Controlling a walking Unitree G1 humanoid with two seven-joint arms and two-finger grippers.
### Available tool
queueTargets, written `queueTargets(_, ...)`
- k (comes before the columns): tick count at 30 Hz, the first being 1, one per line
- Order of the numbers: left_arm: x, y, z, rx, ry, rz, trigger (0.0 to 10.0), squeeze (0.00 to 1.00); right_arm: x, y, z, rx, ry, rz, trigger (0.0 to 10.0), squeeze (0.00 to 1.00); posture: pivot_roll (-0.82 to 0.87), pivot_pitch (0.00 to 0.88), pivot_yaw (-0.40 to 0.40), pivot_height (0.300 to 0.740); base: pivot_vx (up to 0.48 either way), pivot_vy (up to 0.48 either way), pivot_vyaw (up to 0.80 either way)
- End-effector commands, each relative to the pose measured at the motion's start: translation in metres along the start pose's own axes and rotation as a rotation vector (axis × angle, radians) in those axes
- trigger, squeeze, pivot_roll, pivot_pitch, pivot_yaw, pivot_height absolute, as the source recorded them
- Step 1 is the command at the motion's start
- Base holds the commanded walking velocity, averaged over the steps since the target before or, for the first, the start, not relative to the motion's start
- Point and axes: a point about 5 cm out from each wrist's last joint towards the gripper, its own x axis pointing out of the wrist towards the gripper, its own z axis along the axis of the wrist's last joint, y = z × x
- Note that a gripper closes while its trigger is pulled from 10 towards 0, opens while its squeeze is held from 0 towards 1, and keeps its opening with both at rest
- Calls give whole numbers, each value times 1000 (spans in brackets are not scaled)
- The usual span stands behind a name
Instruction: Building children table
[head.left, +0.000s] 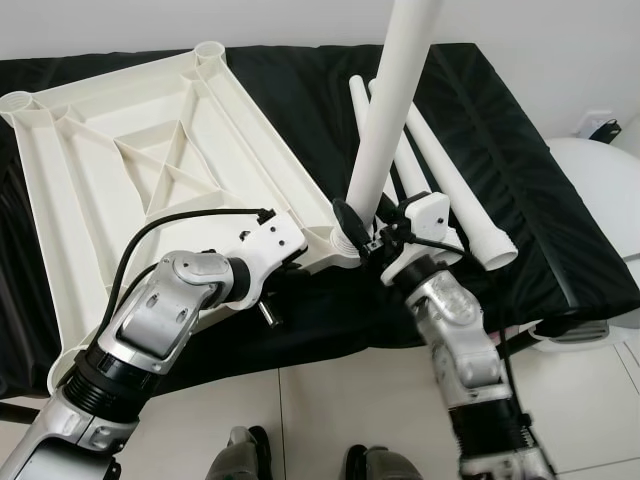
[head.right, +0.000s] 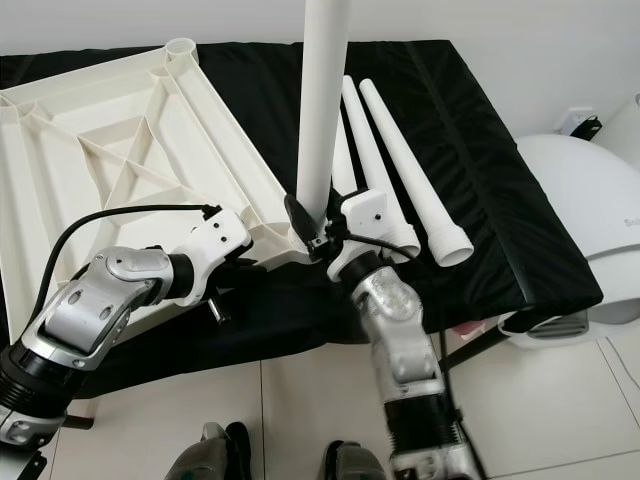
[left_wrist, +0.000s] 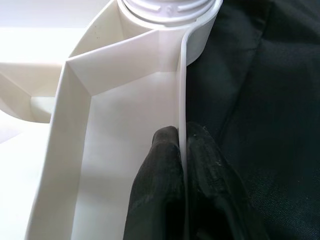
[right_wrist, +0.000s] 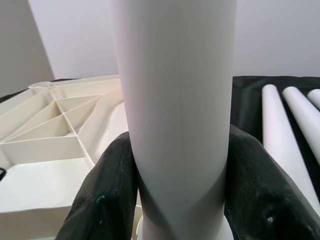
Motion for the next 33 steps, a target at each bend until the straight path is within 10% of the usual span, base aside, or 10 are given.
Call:
queueTargets(1, -4, 5, -2, -4, 11, 57, 10000, 0, -10, 3, -18, 37, 88, -65, 0, 0, -14, 213, -10, 740, 0, 0, 0)
queueTargets(16, -5, 4, -2, 0, 12, 50, 10000, 0, -20, 7, -21, -24, 154, -302, 0, 0, -9, 207, -8, 740, 0, 0, 0)
queueTargets(17, -5, 4, -2, 1, 12, 50, 10000, 0, -20, 7, -22, -25, 167, -307, 3176, 0, -9, 205, -7, 740, 0, 0, 0)
queueTargets(18, -5, 4, -1, 2, 11, 49, 10000, 0, -19, 10, -25, 4, 181, -297, 10000, 0, -8, 204, -8, 740, 0, 0, 0)
queueTargets(20, -5, 4, -1, 3, 11, 49, 10000, 0, -19, 10, -25, 8, 190, -296, 10000, 0, -9, 202, -8, 740, 0, 0, 0)
queueTargets(22, -5, 3, -1, 3, 10, 49, 10000, 0, -19, 12, -26, 28, 194, -246, 10000, 1000, -8, 199, -10, 740, 0, 0, 0)
queueTargets(33, -4, 3, -1, 4, 7, 49, 10000, 0, -19, -9, -27, 1, 224, -165, 10000, 1000, -17, 190, -11, 740, 0, 0, 0)
